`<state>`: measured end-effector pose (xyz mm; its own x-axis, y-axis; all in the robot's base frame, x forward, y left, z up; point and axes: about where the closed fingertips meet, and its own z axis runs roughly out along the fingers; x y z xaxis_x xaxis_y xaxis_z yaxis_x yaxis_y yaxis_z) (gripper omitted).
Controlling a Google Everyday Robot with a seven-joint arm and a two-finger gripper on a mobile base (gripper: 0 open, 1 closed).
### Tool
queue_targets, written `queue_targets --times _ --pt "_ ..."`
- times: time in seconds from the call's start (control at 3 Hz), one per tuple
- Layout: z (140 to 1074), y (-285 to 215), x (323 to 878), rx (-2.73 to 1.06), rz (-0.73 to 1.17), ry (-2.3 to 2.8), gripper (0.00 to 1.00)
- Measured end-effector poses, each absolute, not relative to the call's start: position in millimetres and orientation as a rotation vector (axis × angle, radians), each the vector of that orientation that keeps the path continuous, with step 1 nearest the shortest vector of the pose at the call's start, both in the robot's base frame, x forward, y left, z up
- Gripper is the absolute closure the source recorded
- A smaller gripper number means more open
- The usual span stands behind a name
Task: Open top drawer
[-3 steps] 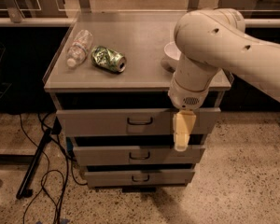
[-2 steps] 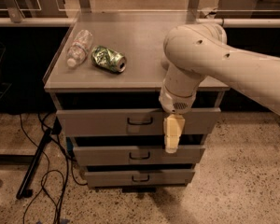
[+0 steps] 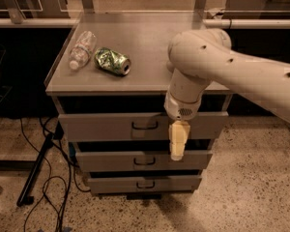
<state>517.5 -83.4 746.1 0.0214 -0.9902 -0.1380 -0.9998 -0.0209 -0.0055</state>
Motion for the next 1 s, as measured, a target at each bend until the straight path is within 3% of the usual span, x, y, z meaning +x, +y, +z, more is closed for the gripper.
queue_targets --times 1.0 --pt "694 -78 561 -2.151 0.18 2.193 0.0"
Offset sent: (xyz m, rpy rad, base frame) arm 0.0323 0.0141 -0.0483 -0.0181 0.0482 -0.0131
